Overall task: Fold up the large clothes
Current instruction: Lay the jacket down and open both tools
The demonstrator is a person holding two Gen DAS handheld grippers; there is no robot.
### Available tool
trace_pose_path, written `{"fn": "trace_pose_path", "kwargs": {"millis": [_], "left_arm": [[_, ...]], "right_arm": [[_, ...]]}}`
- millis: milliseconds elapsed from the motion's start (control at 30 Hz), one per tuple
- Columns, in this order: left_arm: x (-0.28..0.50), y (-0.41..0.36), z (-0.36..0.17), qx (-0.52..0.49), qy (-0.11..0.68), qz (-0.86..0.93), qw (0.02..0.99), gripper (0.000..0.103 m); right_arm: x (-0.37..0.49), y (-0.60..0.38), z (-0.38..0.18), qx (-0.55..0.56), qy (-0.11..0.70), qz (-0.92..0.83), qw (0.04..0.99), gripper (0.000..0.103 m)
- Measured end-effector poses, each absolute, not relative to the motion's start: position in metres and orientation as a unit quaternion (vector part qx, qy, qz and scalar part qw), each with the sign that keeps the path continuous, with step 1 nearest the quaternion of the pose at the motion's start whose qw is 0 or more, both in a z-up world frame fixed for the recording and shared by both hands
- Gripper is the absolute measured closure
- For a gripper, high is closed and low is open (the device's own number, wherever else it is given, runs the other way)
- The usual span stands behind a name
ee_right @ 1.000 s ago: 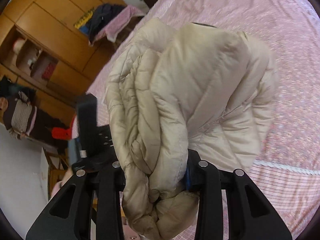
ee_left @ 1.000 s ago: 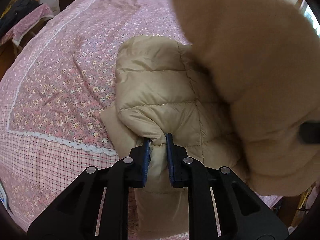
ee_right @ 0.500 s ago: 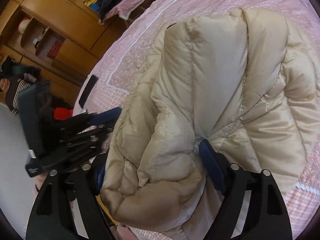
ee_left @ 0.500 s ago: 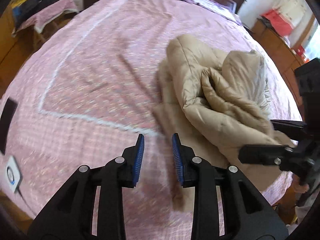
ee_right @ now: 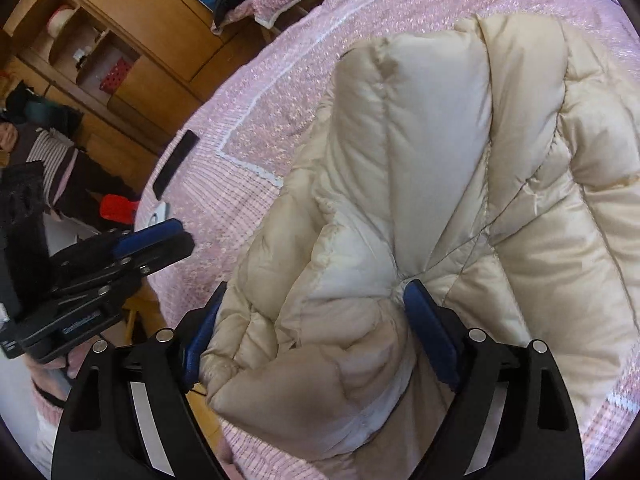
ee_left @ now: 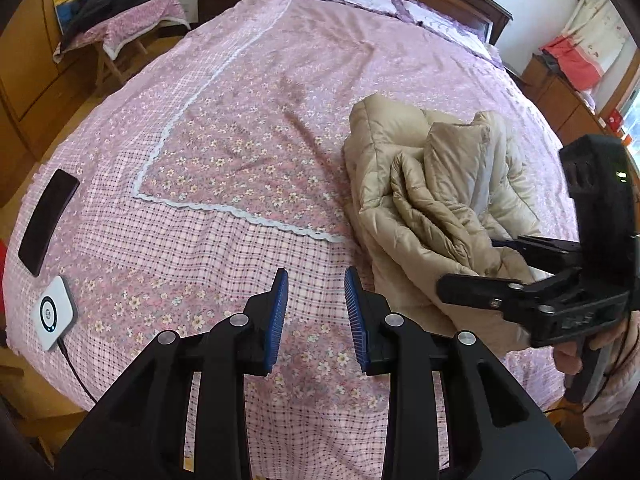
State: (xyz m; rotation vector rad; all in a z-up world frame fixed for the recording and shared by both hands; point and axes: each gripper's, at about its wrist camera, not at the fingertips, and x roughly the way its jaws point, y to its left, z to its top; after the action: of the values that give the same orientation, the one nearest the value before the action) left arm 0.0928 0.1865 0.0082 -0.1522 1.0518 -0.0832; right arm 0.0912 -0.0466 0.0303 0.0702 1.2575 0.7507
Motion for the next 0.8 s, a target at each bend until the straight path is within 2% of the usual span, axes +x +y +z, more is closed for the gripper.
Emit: {"fn": "trace_pose_path", "kwargs": {"millis": [467, 500, 533, 567, 633, 800], "left_arm": [[0.088, 0.140, 0.041, -0.073, 0.461, -0.102, 0.879, 0.068], [0.089, 0.132, 0.044, -0.064, 0.458, -0.107, 0.880, 0.062], [0.090, 0.126, 0.046, -0.057, 0.456, -0.111, 0.881, 0.049], [0.091, 0.121, 0.048, -0.052, 0.453, -0.113, 0.883, 0.045], [0.096, 0.107, 0.054, -0.040, 0.446, -0.122, 0.886, 0.041], [0.112, 0.078, 0.059, -0.022, 0.454, -0.143, 0.879, 0.037]], "right_arm": [[0.046, -0.114, 0.097, 0.036, 0.503, 0.343, 0.793, 0.021], [0.045, -0.121, 0.098, 0.036, 0.496, 0.340, 0.798, 0.021], [0.045, -0.129, 0.098, 0.034, 0.490, 0.330, 0.806, 0.021], [0.046, -0.137, 0.098, 0.036, 0.486, 0.320, 0.812, 0.021], [0.051, -0.161, 0.094, 0.053, 0.488, 0.295, 0.820, 0.021], [0.066, -0.214, 0.071, 0.108, 0.498, 0.228, 0.830, 0.021]]}}
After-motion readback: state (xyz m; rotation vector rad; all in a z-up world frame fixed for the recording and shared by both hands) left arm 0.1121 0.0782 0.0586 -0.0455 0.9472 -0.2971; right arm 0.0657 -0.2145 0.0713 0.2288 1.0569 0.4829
